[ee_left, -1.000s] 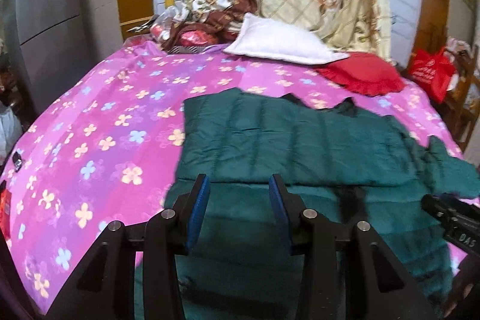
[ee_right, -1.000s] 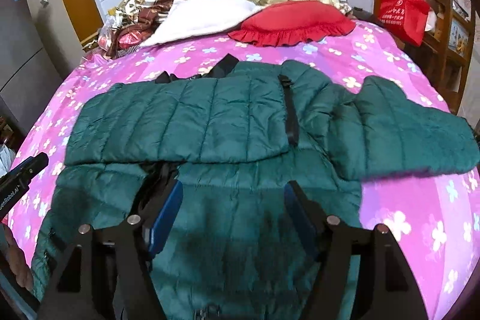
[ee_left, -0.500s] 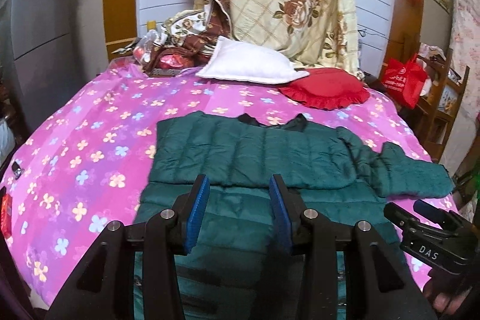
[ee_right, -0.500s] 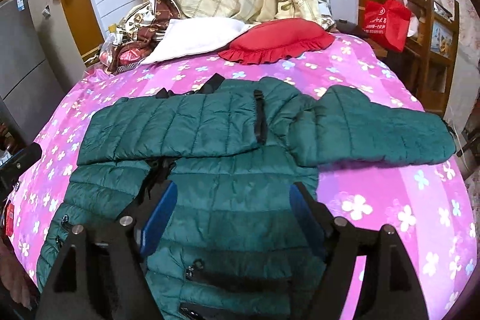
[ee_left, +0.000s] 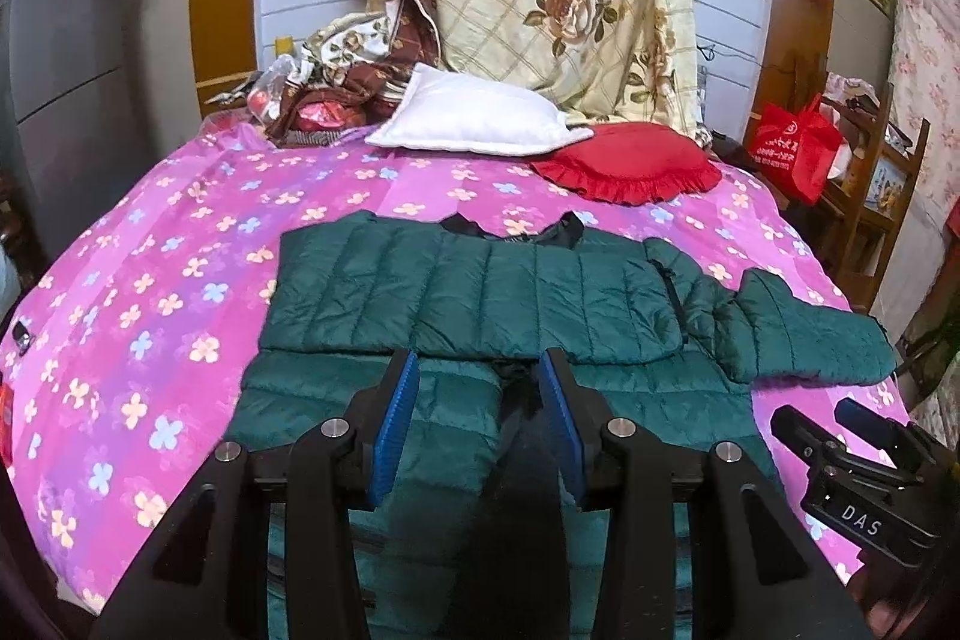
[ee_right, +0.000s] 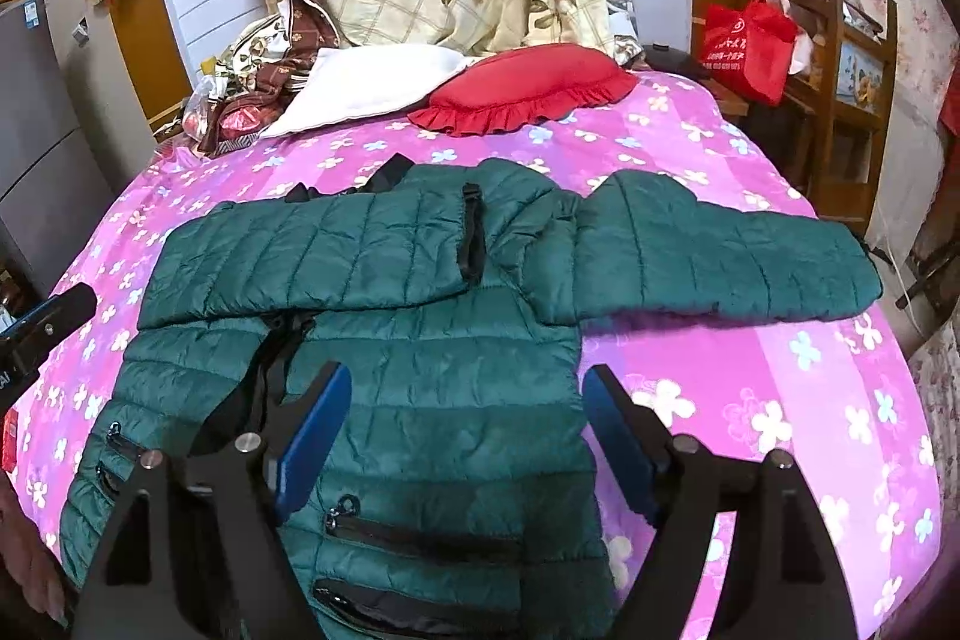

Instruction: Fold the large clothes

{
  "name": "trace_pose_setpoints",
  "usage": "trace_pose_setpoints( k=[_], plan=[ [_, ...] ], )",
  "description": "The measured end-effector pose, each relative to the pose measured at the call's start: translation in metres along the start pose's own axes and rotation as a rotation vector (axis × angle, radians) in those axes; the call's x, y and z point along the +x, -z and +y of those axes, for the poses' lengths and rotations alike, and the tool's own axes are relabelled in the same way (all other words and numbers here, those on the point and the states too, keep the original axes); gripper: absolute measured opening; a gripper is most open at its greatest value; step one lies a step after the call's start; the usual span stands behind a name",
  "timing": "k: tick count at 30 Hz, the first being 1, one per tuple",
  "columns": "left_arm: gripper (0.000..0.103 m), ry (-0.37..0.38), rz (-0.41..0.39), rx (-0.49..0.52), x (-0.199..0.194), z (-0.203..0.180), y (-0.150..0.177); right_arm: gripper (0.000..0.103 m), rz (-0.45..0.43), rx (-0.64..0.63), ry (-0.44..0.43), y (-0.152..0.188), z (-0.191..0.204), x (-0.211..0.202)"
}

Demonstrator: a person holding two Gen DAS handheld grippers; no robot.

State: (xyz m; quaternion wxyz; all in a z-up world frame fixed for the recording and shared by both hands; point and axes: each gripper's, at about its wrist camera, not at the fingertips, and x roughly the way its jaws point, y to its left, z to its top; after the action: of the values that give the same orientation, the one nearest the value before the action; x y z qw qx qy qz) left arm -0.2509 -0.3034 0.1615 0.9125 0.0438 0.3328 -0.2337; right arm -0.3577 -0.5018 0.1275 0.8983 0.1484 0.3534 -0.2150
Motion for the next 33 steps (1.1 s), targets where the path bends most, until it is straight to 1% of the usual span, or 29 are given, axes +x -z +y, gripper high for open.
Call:
trace_pose_setpoints(
  k=[3, 8, 18, 26, 33],
  plan=[
    [0.023, 0.018, 0.021, -0.013, 0.006, -0.002, 0.004, 0.083, -0.005, 0.005, 0.01, 0.001, -0.004, -0.001],
    [0.023, 0.011, 0.023, -0.005, 0.012, -0.004, 0.007, 0.083, -0.002, 0.013, 0.028, 0.0, -0.01, -0.001],
    [0.023, 0.038, 0.053, -0.034, 0.031, -0.002, 0.008, 0.083, 0.021, 0.013, 0.043, 0.0, -0.014, 0.014],
    [0.023, 0.048, 0.053, -0.016, 0.045, -0.011, 0.004, 0.083, 0.03, 0.008, 0.074, -0.005, -0.021, 0.026],
    [0.023, 0.057, 0.064, -0.002, 0.058, -0.018, 0.0, 0.083, 0.032, 0.015, 0.075, -0.012, -0.024, 0.036]
  ],
)
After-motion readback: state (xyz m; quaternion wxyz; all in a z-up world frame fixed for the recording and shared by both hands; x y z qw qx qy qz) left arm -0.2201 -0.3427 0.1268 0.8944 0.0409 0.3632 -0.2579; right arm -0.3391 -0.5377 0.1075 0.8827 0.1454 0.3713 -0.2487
